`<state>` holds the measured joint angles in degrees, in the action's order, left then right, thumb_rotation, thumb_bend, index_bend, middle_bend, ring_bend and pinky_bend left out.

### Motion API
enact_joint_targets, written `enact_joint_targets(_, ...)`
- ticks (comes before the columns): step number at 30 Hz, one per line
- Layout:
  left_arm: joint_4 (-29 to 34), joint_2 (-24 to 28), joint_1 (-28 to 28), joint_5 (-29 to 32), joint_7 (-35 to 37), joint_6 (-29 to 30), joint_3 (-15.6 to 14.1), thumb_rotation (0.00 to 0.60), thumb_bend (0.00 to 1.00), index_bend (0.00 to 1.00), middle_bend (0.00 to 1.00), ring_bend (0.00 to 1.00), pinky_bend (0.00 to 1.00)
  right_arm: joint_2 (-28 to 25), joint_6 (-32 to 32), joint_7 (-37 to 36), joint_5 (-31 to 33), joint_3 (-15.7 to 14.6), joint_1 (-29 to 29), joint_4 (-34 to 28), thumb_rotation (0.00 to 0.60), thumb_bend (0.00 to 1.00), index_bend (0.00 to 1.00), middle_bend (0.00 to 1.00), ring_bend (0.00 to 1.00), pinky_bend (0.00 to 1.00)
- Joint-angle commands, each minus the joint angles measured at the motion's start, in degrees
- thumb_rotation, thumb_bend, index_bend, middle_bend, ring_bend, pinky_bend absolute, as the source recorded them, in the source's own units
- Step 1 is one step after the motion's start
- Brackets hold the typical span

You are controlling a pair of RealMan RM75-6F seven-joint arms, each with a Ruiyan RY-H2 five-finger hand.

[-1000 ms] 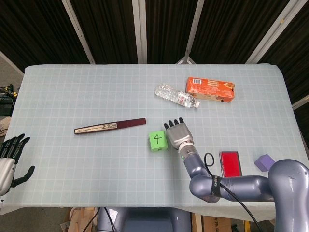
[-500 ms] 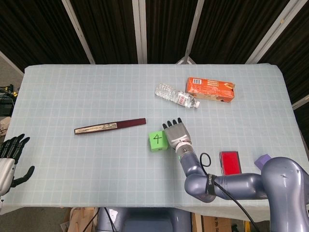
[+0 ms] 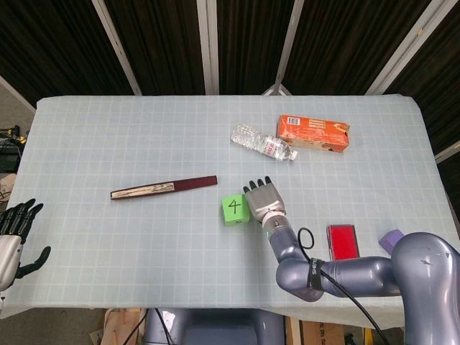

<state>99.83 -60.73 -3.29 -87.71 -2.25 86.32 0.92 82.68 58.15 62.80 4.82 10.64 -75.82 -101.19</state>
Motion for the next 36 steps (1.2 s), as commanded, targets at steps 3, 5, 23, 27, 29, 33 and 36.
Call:
enact_joint_targets(3, 0.0, -0.1, 0.0, 0.0, -0.1, 0.1, 0.0, 0.600, 0.44, 0.08, 0.00, 0.00, 0.04, -0.6, -0.2, -0.4, 0.3, -0.2, -0.6, -1.1, 0.600, 0.94, 0.14, 0.09, 0.09, 0.00)
enact_joint_targets(5, 0.1, -0.1, 0.1, 0.0, -0.1, 0.1, 0.0, 0.600, 0.44, 0.08, 0.00, 0.00, 0.04, -0.9, -0.1, -0.5, 0.4, -0.2, -0.8, -1.6, 0.600, 0.94, 0.14, 0.09, 0.09, 0.00)
enact_joint_targets(23, 0.1, 0.2, 0.1, 0.0, 0.3, 0.2, 0.0, 0.600, 0.44, 0.08, 0.00, 0.00, 0.04, -3.0, -0.3, -1.0, 3.2, -1.4, -3.1, -4.5, 0.600, 0.94, 0.21, 0.12, 0.09, 0.00)
enact_joint_targets(27, 0.1, 0.1, 0.1, -0.1, 0.3, 0.2, 0.0, 0.600, 0.44, 0.08, 0.00, 0.00, 0.04, -4.2, -0.4, -1.0, 3.2, -2.1, -3.2, -6.0, 0.600, 0.94, 0.22, 0.12, 0.09, 0.00)
enact_joint_targets(29, 0.1, 0.1, 0.1, -0.1, 0.2, 0.2, 0.0, 0.600, 0.44, 0.08, 0.00, 0.00, 0.04, -5.0, -0.7, -1.4, 3.1, -2.2, -3.1, -7.2, 0.600, 0.94, 0.22, 0.12, 0.09, 0.00)
enact_joint_targets(33, 0.3, 0.3, 0.1, -1.0, 0.5, 0.1, -0.5, 0.600, 0.44, 0.08, 0.00, 0.00, 0.04, -6.9, -2.0, -2.6, 3.0, -2.6, -2.7, -9.6, 0.600, 0.94, 0.22, 0.12, 0.09, 0.00)
enact_joint_targets(36, 0.5, 0.8, 0.1, -2.5, 1.6, -0.2, -1.3, 0.600, 0.44, 0.08, 0.00, 0.00, 0.04, -8.4, -3.0, -3.1, 2.6, -3.3, -2.6, -11.3, 0.600, 0.94, 0.22, 0.12, 0.09, 0.00)
